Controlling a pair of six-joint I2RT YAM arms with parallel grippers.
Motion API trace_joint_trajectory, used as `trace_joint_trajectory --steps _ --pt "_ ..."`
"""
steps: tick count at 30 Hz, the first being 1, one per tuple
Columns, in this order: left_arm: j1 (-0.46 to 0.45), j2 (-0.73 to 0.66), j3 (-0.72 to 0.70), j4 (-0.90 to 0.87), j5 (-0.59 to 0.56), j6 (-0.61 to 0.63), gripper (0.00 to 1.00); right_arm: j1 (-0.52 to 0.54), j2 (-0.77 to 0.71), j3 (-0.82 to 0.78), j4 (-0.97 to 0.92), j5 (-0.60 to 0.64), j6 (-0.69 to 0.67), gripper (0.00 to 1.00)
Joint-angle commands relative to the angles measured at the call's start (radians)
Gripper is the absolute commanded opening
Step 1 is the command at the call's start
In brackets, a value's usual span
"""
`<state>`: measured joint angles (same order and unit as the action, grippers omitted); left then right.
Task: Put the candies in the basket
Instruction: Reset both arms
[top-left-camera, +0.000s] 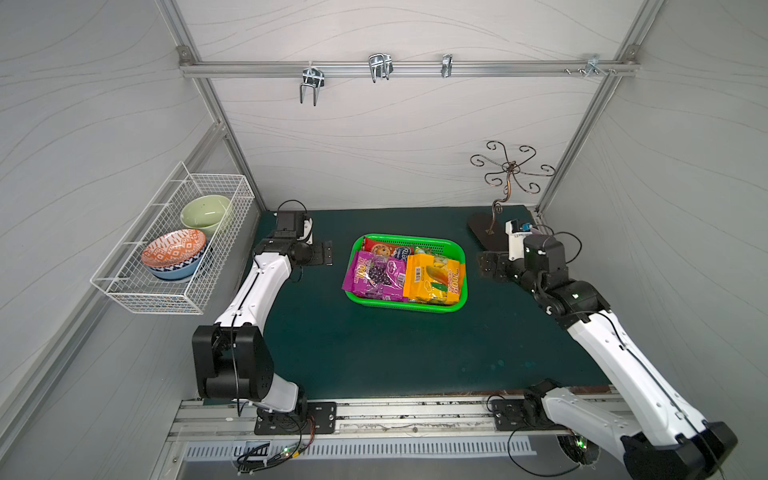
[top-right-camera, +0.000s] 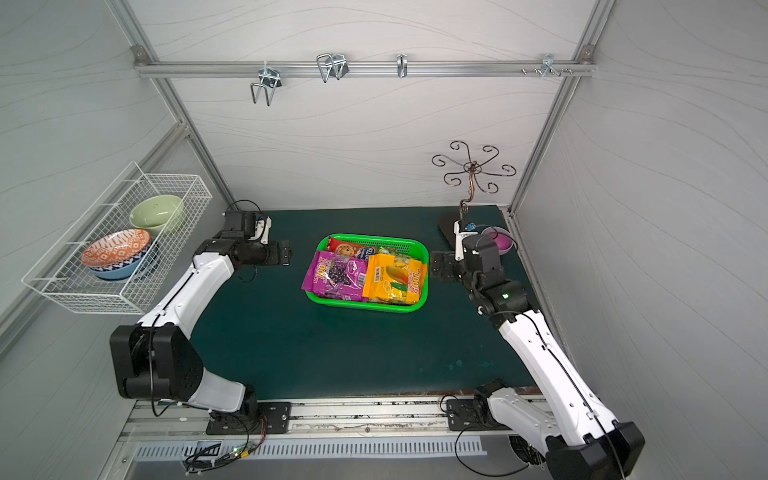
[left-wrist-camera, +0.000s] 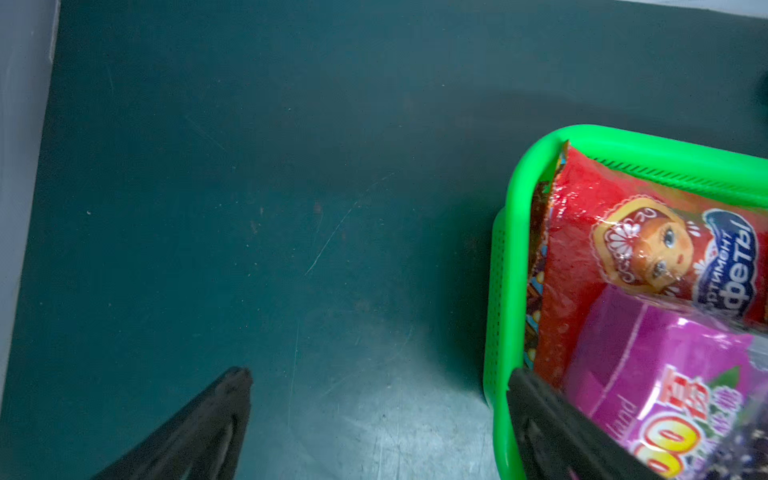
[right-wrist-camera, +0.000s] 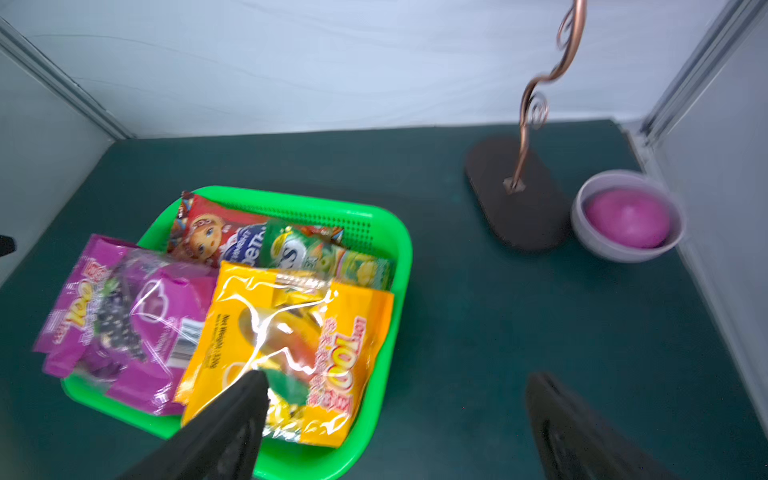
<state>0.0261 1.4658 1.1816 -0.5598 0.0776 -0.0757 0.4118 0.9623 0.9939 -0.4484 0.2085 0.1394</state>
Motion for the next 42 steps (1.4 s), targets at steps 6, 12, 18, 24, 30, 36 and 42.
trace_joint_trajectory --steps 6,12,18,24,30,36,42 --pt "0.142 -0.075 -0.432 0.644 0.054 -0.036 1.0 -0.205 -0.1 -0.448 0.467 -0.086 -0.18 0.99" --pt "0.14 -0.033 -0.632 1.038 0.115 0.024 1.0 -0.386 0.113 -0.64 0.853 -0.253 -0.109 0.99" --pt "0.05 0.044 -0.698 1.253 0.046 0.068 1.0 -0.409 0.422 -0.638 1.236 -0.315 -0.093 0.99" --pt "0.014 0.095 -0.746 1.38 -0.104 0.048 1.0 -0.357 0.587 -0.594 1.292 -0.276 -0.138 0.99" --pt "0.014 0.108 -0.748 1.401 -0.104 0.049 1.0 -0.323 0.616 -0.581 1.311 -0.178 -0.146 0.99" --pt "0.015 0.093 -0.745 1.371 -0.101 0.047 1.0 -0.335 0.616 -0.525 1.194 -0.262 -0.161 0.99" --pt "0.015 0.086 -0.755 1.383 -0.102 0.048 1.0 -0.341 0.61 -0.534 1.206 -0.277 -0.158 0.99"
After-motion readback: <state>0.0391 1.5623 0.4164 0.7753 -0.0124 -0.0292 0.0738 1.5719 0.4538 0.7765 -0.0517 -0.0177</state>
